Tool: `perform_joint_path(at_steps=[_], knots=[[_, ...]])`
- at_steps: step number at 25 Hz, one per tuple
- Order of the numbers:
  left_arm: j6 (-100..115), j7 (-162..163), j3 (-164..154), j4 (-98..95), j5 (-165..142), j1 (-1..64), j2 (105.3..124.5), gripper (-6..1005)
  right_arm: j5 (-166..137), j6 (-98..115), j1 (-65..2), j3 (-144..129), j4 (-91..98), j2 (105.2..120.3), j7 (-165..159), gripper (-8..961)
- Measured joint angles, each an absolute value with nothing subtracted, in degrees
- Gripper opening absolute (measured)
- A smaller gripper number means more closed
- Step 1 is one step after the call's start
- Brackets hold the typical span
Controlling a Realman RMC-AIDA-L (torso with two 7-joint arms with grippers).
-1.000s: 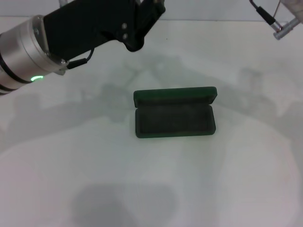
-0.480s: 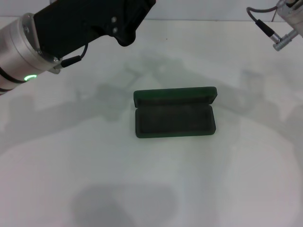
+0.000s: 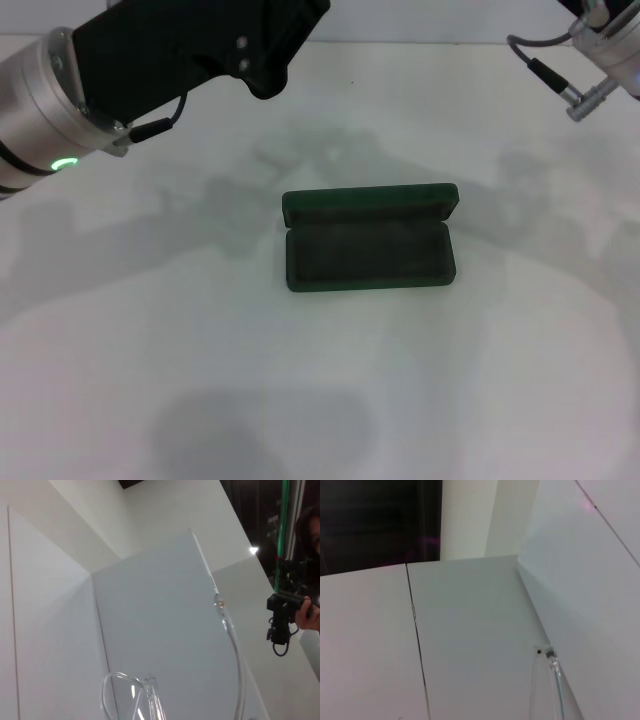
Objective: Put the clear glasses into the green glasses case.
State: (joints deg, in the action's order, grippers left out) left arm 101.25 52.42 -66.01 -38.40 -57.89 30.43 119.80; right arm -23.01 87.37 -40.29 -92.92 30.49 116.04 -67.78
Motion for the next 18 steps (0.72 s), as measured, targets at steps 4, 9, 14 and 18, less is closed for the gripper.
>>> perform_joint_path(at_steps=[4, 9, 14, 18], knots=[[101.25, 52.50, -66.01, -38.41, -58.07, 30.57, 119.79, 23, -23.02, 87.36, -40.37, -93.61, 30.39, 116.02, -67.79, 89], [101.25, 52.60, -66.01, -38.42, -58.17, 30.30, 119.79, 22, -22.74, 87.31, -39.81, -93.05, 30.38, 115.98, -66.62, 89], [101.25, 52.67, -66.00, -38.42, -58.19, 29.35, 119.62, 22, -22.89, 87.33, -38.37, -89.66, 30.57, 115.44, -66.62, 89], [101.48, 53.32, -66.00, -38.68, -58.22, 28.98, 119.55, 23, -23.41, 87.41, -37.71, -88.72, 30.65, 114.83, -66.66, 90]])
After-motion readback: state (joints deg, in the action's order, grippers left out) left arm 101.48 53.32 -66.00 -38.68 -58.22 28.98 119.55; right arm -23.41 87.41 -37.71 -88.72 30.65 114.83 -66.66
